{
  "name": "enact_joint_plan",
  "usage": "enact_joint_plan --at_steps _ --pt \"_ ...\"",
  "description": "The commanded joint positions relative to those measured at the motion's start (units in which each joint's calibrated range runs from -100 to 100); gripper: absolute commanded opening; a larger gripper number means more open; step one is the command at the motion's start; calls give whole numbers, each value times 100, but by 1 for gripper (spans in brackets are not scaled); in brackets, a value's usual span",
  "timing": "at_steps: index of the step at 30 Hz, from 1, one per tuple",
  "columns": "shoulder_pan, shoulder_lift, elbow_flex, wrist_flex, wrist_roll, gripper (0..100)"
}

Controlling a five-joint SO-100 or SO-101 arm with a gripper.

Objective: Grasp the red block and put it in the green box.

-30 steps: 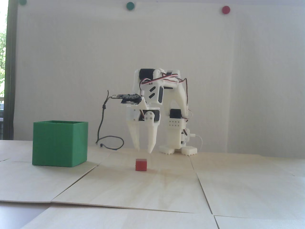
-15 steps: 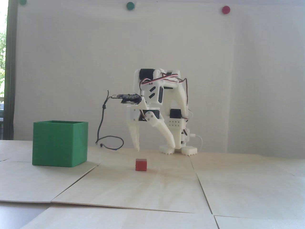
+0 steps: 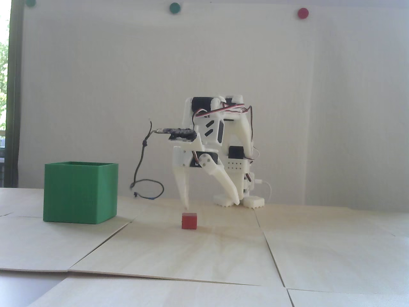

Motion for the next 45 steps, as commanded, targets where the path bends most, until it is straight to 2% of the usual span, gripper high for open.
enact_joint_plan --at_steps 1,5,7,14,22,26,32,39,45 --pt "-8 -147 -414 328 -5 43" --pt "-72 -155 -431 1626 -5 43" --pt "-128 -163 -431 1812 -10 43" --pt "-136 -313 -422 1778 -15 43" --pt "0 -289 -360 328 -161 43" --pt "9 -305 -351 437 -442 43" --pt "-64 -321 -422 1441 -468 43" --pt "-64 -328 -378 1500 -442 43" --pt "-64 -328 -422 1087 -473 43"
